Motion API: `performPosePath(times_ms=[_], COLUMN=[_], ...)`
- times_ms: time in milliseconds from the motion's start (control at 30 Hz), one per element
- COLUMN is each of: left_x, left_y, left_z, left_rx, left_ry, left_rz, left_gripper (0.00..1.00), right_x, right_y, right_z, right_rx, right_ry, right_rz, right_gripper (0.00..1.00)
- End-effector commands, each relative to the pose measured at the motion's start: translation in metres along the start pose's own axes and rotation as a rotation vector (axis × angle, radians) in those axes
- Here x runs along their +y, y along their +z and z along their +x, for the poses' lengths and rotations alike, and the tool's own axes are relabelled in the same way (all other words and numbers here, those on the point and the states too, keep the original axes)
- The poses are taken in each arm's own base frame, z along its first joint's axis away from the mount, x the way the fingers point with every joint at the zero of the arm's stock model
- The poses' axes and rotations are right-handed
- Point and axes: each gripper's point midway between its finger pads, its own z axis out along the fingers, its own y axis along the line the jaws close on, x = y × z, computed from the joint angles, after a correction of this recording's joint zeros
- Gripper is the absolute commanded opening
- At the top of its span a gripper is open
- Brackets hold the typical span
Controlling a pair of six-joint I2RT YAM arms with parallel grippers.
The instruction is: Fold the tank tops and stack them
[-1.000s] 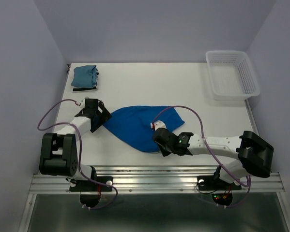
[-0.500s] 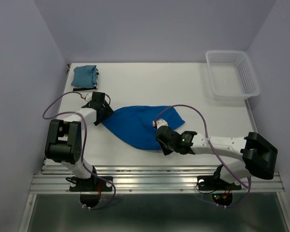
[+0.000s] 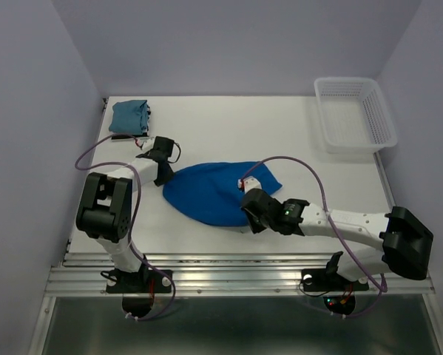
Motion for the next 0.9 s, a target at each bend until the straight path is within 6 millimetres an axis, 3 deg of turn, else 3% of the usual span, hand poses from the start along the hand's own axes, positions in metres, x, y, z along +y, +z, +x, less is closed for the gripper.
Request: performPosePath(times_ms=[0,33,100,133,200,233,367,467,500,533,667,767,800,833,867], left_x=[0.016,0.006,-0.006,-0.016,-0.022,-0.023,-0.013,-0.006,-0.003,-0.001,0.001,-0.01,-0.014,-0.022,-0.035], left_y=[-0.021,-0.043,-0.075,-0.114,-0.16,-0.207,-0.306,-0.356,-0.363,-0.375,-0.377,-0.352,-0.34,-0.317,-0.308], left_z=[0.039,0.017,-0.008,-0.042,-0.076,-0.103,-0.149,-0.169,-0.173,-0.179,-0.197,-0.214,-0.218,-0.229,-0.233], left_rx=[0.139,0.074,0.004,-0.104,-0.231,-0.345,-0.548,-0.637,-0.655,-0.682,-0.741,-0.733,-0.721,-0.693,-0.658], left_ry=[0.029,-0.008,-0.046,-0.097,-0.147,-0.187,-0.258,-0.283,-0.295,-0.303,-0.327,-0.297,-0.287,-0.264,-0.235], left_rz=[-0.007,0.06,0.143,0.238,0.345,0.441,0.6,0.668,0.671,0.682,0.644,0.553,0.525,0.485,0.532], left_gripper=[0.0,0.0,0.0,0.0,0.0,0.0,0.0,0.0,0.0,0.0,0.0,0.0,0.0,0.0,0.0], right_x=[-0.01,-0.008,-0.007,-0.004,-0.003,-0.002,0.005,0.006,0.004,-0.002,-0.03,-0.046,-0.048,-0.068,-0.078], right_y=[-0.014,-0.02,-0.038,-0.049,-0.076,-0.087,-0.156,-0.195,-0.212,-0.217,-0.231,-0.231,-0.217,-0.208,-0.196], right_z=[-0.023,-0.032,-0.049,-0.064,-0.087,-0.095,-0.147,-0.172,-0.185,-0.19,-0.22,-0.242,-0.248,-0.259,-0.272], right_rx=[-0.093,-0.116,-0.175,-0.216,-0.304,-0.337,-0.519,-0.619,-0.668,-0.687,-0.783,-0.801,-0.772,-0.757,-0.743], right_ry=[0.02,0.017,0.013,0.015,0.015,0.013,-0.014,-0.017,-0.03,-0.018,0.029,0.035,0.007,0.018,0.014], right_rz=[0.026,0.015,-0.004,-0.022,-0.057,-0.074,-0.162,-0.203,-0.2,-0.17,0.009,0.126,0.156,0.161,0.161], right_gripper=[0.01,0.01,0.0,0.01,0.01,0.01,0.01,0.01,0.01,0.01,0.02,0.01,0.0,0.01,0.01])
